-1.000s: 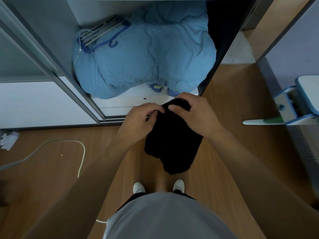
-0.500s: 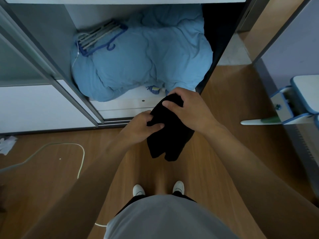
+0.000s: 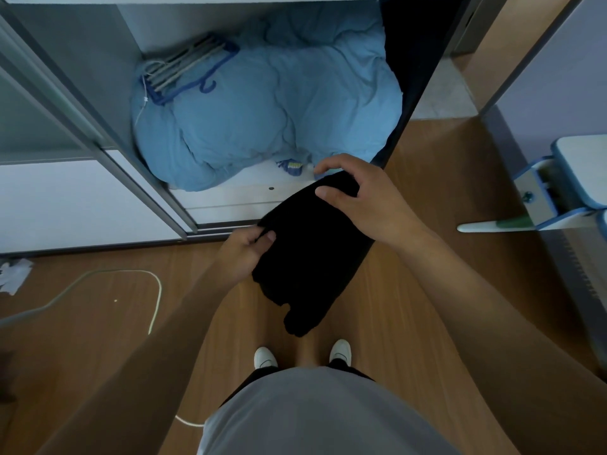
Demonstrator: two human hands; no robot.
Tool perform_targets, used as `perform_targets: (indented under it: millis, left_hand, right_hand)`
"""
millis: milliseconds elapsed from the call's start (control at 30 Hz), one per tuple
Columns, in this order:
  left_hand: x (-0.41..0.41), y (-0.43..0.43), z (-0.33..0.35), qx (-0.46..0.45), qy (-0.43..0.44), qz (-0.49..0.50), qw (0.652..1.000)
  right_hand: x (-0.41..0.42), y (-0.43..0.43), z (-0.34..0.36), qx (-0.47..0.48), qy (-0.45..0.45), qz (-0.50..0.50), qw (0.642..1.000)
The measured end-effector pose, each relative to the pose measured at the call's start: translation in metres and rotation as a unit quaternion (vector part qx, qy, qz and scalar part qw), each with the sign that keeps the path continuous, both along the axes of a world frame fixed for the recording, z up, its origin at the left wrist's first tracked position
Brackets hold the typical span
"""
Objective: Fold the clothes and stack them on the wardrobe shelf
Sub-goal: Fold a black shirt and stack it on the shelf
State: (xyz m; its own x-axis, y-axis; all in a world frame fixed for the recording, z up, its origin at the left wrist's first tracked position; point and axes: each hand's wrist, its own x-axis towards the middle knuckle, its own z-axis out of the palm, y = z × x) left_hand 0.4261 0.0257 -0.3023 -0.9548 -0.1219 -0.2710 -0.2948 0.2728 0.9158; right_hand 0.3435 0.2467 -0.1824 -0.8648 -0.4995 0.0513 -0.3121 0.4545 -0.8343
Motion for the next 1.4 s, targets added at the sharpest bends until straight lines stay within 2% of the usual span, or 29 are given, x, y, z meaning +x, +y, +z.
perform_targets:
  millis: [167, 267, 433, 500, 667, 833, 967, 1067, 1133, 1200, 1300, 1400]
  left_hand:
    - [0.003, -0.005, 0.026, 0.059, 0.046, 0.092, 0.993]
    - [0.007, -0.016, 0.027, 0.053, 0.053, 0.113, 0.991]
    - [0.018, -0.03, 0.018, -0.012, 0.067, 0.137, 0.988]
    - [0.022, -0.033, 0.016, -0.027, 0.076, 0.13, 0.988]
    - [0.029, -0.043, 0.006, -0.087, 0.065, 0.056, 0.993]
    - [0.035, -0.052, -0.016, -0.103, 0.017, -0.021, 0.994]
    - [0.04, -0.048, -0.037, -0.136, 0.017, -0.003, 0.991]
    - [0.038, -0.05, -0.045, -0.185, -0.019, 0.0, 0.983]
    - [0.04, -0.053, -0.043, -0.2, 0.005, 0.045, 0.979]
    - [0.045, -0.053, -0.038, -0.141, 0.053, 0.109, 0.982]
    - [0.04, -0.049, -0.03, -0.083, 0.062, 0.176, 0.979]
    - [0.031, -0.042, -0.021, -0.045, 0.059, 0.2, 0.977]
  right_hand:
    - [-0.006, 0.013, -0.005, -0.03, -0.076, 0.054, 0.995]
    - [-0.01, 0.009, -0.007, 0.015, -0.051, 0.083, 0.995]
    - [-0.008, -0.008, -0.01, 0.103, -0.002, 0.091, 0.99]
    - [-0.004, -0.014, -0.012, 0.096, 0.018, 0.063, 0.993]
    - [0.006, -0.02, -0.01, 0.006, 0.036, 0.035, 0.999]
    - [0.012, -0.031, -0.002, -0.02, 0.035, 0.073, 0.997]
    - [0.014, -0.037, 0.007, -0.019, 0.02, 0.096, 0.995]
    - [0.015, -0.035, 0.011, 0.031, -0.006, 0.145, 0.989]
    - [0.011, -0.03, 0.011, 0.096, -0.02, 0.169, 0.981]
    - [0.005, -0.021, 0.011, 0.192, -0.042, 0.185, 0.963]
    - [0.0, -0.015, 0.005, 0.309, -0.07, 0.222, 0.922]
    - [0.001, -0.016, -0.006, 0.329, -0.078, 0.195, 0.921]
